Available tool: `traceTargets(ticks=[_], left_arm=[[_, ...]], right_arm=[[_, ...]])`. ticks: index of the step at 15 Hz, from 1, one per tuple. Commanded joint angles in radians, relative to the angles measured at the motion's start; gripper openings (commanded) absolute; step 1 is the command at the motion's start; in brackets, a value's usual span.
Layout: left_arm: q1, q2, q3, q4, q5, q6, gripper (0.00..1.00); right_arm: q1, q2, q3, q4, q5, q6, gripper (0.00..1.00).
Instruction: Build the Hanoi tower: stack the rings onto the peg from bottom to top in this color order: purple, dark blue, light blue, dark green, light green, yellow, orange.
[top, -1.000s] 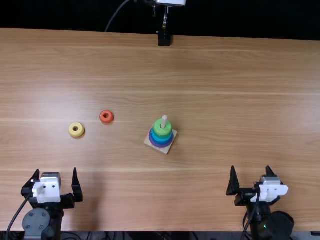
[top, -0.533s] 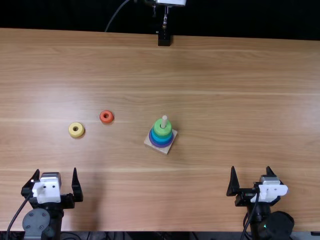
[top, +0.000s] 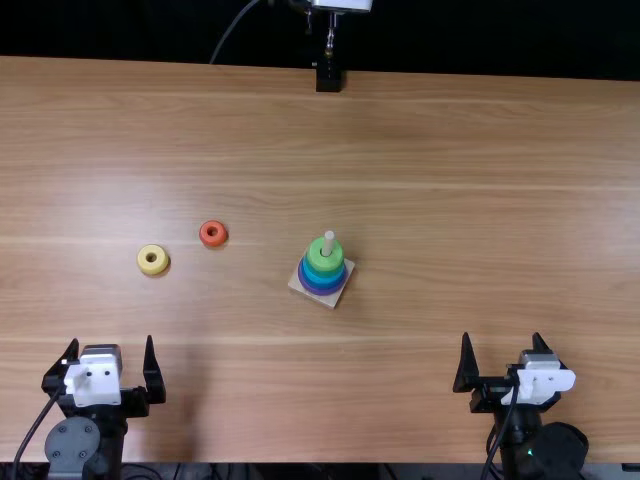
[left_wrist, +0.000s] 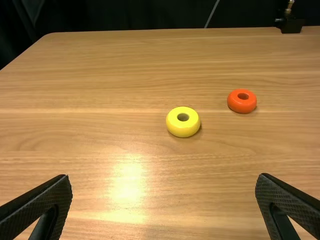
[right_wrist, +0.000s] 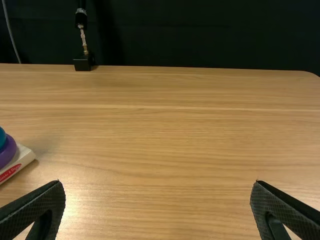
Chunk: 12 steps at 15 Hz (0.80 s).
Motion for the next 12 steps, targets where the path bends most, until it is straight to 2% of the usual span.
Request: traceTargets(ticks=[1, 8, 9, 10, 11, 12], left_arm=[[0.014, -0.012, -0.113, -0.043, -0.016, 0.01, 1.0], [0.013, -0.012, -0.105, -0.008, -0.007, 0.023, 1.0], [0.016, -0.012, -0.077, 0.003, -0.005, 0.023, 1.0], [0.017, -0.012, 0.038, -0.013, -0.002, 0.023, 1.0], [0.024, 0.028, 0.166, -0.052, 0.015, 0.021, 1.0], [0.03, 0.093, 0.228, -0.1, 0.063, 0.019, 1.0]], right_arm=[[-0.015, -0.013, -0.062, -0.072, 0.002, -0.003, 1.0], [-0.015, -0.013, -0.062, -0.072, 0.002, -0.001, 1.0], [-0.015, -0.013, -0.062, -0.072, 0.002, -0.001, 1.0], [-0.015, -0.013, -0.062, -0.072, 0.002, -0.001, 1.0], [-0.015, -0.013, -0.062, -0.072, 0.002, -0.001, 1.0], [-0.015, -0.013, -0.062, -0.072, 0.002, -0.001, 1.0]])
